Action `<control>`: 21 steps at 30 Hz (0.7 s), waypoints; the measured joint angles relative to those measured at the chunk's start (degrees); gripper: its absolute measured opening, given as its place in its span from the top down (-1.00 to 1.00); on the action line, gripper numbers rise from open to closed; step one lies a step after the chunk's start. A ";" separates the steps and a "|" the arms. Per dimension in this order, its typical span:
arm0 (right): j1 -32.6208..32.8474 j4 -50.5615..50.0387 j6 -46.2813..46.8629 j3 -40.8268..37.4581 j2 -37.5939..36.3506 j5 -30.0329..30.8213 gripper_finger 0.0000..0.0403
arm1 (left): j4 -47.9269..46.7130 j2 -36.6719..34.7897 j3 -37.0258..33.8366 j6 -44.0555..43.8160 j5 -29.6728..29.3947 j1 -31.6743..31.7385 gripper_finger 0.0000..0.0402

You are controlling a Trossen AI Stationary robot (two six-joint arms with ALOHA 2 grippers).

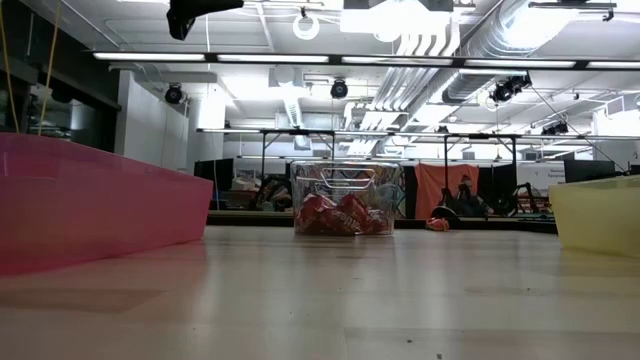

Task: Sort candy
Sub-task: Put the red candy into the transparent bin

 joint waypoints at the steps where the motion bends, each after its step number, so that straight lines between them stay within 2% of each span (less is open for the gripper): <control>1: 0.04 -1.53 -0.75 0.63 0.00 0.00 0.04 | 0.02 0.00 0.00 0.00 0.00 0.00 -0.19; 10: 2.65 -3.35 -2.83 1.51 0.36 -0.53 0.04 | 0.02 0.00 0.00 -0.04 -0.01 0.00 -0.19; 21: 4.51 0.84 -2.52 1.47 6.78 -3.52 0.05 | -0.03 0.00 0.00 -0.05 -0.02 0.00 -0.19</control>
